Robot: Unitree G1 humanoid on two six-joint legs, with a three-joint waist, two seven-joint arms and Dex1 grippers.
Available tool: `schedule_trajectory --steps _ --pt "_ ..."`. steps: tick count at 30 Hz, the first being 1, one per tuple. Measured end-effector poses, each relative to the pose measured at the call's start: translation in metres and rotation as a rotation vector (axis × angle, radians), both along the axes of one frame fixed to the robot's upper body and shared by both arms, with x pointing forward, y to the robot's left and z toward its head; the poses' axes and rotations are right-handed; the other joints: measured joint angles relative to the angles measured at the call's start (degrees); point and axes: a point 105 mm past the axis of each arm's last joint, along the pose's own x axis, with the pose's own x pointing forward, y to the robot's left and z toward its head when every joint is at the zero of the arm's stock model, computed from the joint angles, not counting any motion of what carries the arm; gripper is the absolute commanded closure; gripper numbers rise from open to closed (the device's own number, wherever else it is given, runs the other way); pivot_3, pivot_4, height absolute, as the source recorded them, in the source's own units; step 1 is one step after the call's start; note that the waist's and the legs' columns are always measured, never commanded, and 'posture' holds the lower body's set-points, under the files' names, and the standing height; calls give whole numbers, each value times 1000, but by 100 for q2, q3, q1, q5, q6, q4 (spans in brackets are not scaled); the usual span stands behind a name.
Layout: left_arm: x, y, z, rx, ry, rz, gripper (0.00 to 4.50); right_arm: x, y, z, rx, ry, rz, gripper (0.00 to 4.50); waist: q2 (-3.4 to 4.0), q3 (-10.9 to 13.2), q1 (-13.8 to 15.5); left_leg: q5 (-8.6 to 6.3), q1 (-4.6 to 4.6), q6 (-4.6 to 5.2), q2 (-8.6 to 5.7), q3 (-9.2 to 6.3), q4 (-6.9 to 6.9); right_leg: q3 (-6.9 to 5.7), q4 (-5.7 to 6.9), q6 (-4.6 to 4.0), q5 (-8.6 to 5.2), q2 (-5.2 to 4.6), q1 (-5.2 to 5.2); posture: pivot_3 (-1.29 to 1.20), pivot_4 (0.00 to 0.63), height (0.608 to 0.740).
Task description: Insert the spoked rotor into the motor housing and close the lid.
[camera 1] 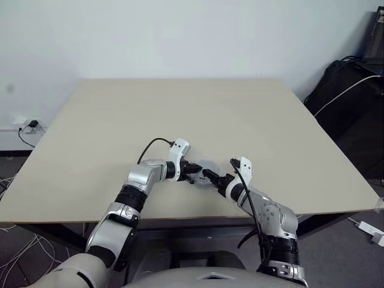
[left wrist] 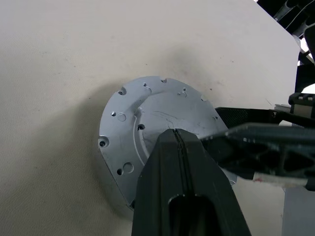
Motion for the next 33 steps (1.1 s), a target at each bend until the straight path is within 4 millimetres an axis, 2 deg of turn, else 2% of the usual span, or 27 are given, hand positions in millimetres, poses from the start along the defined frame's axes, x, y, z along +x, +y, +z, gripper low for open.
schedule_trajectory --steps 12,22,25,30,33 --pt "2 3 3 4 -17 1 4500 -15 8 12 392 77 48 22 8 5 -112 0 0 1 2 -1 -7 2 5 -3 -1 4 -8 0 0 740" --pt "0 4 2 2 -17 3 4500 -15 10 10 403 94 35 22 10 5 -150 0 -1 1 2 -1 -6 3 4 -2 0 3 -8 0 0 740" --pt "-1 4 1 -1 -12 -1 4500 -14 9 4 371 114 15 623 10 4 -151 0 0 1 1 -1 -6 3 5 -2 0 3 -7 0 0 740" --pt "-3 3 0 2 -10 -7 4500 -13 6 -4 351 147 -21 2191 12 5 -153 0 0 1 2 -1 -7 4 5 -2 0 3 -8 0 0 740" --pt "0 5 3 5 -21 1 4500 -12 6 -2 365 132 -25 2826 14 -1 -163 -1 7 1 2 -1 -7 6 6 -2 0 5 -1 0 0 740"
